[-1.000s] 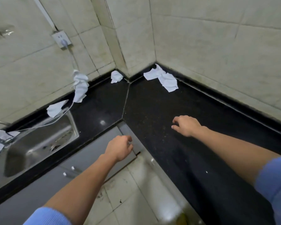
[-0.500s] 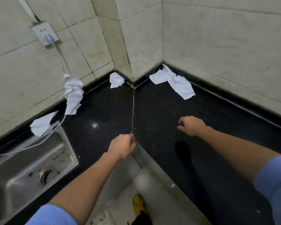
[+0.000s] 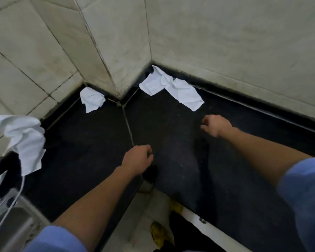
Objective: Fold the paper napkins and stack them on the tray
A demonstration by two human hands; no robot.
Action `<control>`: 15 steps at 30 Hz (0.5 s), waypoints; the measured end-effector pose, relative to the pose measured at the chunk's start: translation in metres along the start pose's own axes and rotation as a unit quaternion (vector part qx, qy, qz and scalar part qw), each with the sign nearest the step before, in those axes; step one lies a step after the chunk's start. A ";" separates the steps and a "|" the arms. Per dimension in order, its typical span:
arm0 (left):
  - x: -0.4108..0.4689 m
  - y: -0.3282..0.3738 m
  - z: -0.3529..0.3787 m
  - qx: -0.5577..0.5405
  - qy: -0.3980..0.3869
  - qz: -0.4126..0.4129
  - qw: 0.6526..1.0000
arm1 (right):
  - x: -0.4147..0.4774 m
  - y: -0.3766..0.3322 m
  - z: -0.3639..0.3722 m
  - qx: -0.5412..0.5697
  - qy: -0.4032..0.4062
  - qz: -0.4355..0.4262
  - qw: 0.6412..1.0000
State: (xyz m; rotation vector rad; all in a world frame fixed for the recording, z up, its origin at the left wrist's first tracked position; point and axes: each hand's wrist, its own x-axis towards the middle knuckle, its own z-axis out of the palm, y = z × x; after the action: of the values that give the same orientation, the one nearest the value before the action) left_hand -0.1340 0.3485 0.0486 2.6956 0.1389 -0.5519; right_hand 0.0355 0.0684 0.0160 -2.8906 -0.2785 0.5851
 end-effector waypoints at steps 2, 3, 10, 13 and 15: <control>0.011 -0.003 -0.002 0.001 0.003 -0.004 1.000 | 0.034 -0.002 -0.007 0.007 0.014 0.005 1.000; 0.015 -0.005 -0.002 0.000 0.003 -0.008 1.000 | 0.051 -0.002 -0.009 0.011 0.016 0.010 1.000; 0.012 -0.012 -0.003 0.001 0.022 0.003 1.000 | 0.104 -0.003 -0.030 0.073 0.072 0.085 0.991; 0.005 -0.013 0.003 -0.008 0.007 0.003 1.000 | 0.108 -0.009 -0.024 0.063 0.074 0.094 0.991; 0.008 -0.012 0.007 -0.007 0.021 0.014 1.000 | 0.101 -0.005 -0.032 0.082 0.061 0.082 0.991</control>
State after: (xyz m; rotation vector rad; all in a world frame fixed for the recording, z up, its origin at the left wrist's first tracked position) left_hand -0.1307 0.3571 0.0353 2.6927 0.1140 -0.4854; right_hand 0.1390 0.0907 0.0090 -2.7921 0.0247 0.4311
